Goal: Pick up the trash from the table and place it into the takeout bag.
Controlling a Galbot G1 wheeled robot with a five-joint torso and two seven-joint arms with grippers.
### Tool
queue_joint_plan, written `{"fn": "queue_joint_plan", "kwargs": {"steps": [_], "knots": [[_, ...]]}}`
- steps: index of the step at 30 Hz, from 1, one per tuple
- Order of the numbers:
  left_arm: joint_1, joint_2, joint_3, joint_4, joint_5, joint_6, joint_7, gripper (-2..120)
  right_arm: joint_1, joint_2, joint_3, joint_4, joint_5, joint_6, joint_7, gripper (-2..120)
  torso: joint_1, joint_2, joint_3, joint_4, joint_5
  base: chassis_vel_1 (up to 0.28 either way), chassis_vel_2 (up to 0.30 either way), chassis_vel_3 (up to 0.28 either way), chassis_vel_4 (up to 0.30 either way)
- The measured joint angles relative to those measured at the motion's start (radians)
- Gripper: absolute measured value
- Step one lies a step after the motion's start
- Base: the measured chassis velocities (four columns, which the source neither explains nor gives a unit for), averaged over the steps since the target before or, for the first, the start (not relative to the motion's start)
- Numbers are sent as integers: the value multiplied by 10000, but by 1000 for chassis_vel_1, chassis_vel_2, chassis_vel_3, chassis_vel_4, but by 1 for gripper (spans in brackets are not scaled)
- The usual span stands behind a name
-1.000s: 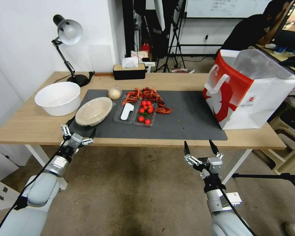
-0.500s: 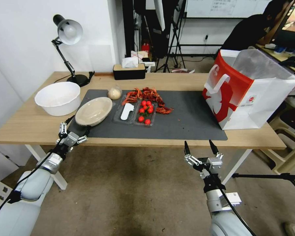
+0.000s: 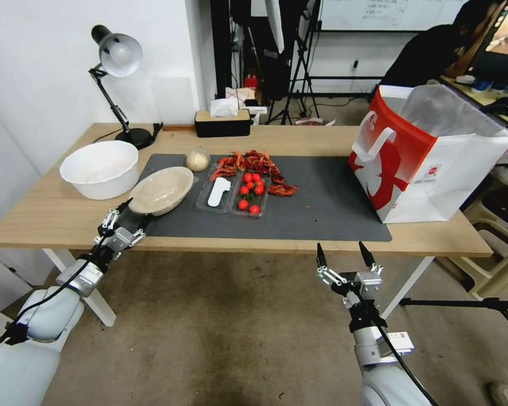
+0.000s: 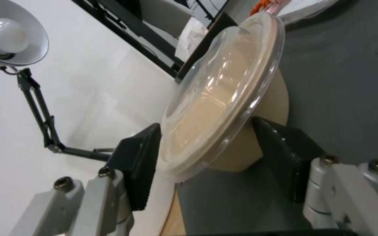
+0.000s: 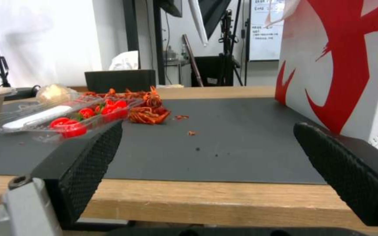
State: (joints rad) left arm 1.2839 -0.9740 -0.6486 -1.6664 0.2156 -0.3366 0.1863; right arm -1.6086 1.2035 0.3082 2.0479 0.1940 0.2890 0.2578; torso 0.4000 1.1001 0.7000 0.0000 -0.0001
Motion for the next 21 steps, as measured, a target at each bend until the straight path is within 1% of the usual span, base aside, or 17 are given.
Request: {"fn": "queue_joint_plan", "kwargs": {"steps": [3, 5, 6, 9, 10, 13, 14, 15, 17, 19, 21], "knots": [[-4, 49, 4, 10, 42, -32, 22, 54, -5, 12, 0, -5, -6, 8, 0, 98, 0, 0, 0, 0, 0, 0, 0, 0, 0], [-12, 104, 15, 16, 67, -51, 53, 44, -8, 26, -1, -11, -13, 13, -1, 97, 0, 0, 0, 0, 0, 0, 0, 0, 0], [-12, 104, 15, 16, 67, -51, 53, 44, -8, 26, -1, -11, -13, 13, -1, 97, 0, 0, 0, 0, 0, 0, 0, 0, 0], [-44, 216, 33, 47, 105, -93, 177, 36, -2, 48, -7, -28, -21, 23, -4, 96, 0, 0, 0, 0, 1, 0, 0, 0, 0], [-44, 216, 33, 47, 105, -93, 177, 36, -2, 48, -7, -28, -21, 23, -4, 96, 0, 0, 0, 0, 1, 0, 0, 0, 0], [-80, 310, 64, 114, 156, -155, 277, 26, -9, 71, -11, -37, -31, 43, -7, 96, 0, 0, 0, 0, 1, 0, 0, 0, 0], [-80, 310, 64, 114, 156, -155, 277, 26, -9, 71, -11, -37, -31, 43, -7, 96, 0, 0, 0, 0, 1, 0, 0, 0, 0], [-96, 329, 66, 139, 198, -192, 307, 23, -13, 77, -11, -37, -33, 48, -7, 96, 0, 0, 0, 0, 1, 0, 0, 0, 0], [-114, 342, 66, 162, 258, -225, 331, 21, -17, 80, -11, -38, -34, 52, -7, 96, 0, 0, -1, 0, 1, 0, 0, 0, 0], [-148, 375, 65, 194, 401, -289, 362, 16, -25, 88, -11, -37, -38, 61, -8, 95, 0, 0, -1, 0, 1, 0, 0, 0, 0], [-160, 385, 64, 198, 443, -308, 371, 15, -28, 94, -11, -38, -41, 65, -8, 95, 0, 0, -1, 0, 0, 0, 0, 0, 0]]}}
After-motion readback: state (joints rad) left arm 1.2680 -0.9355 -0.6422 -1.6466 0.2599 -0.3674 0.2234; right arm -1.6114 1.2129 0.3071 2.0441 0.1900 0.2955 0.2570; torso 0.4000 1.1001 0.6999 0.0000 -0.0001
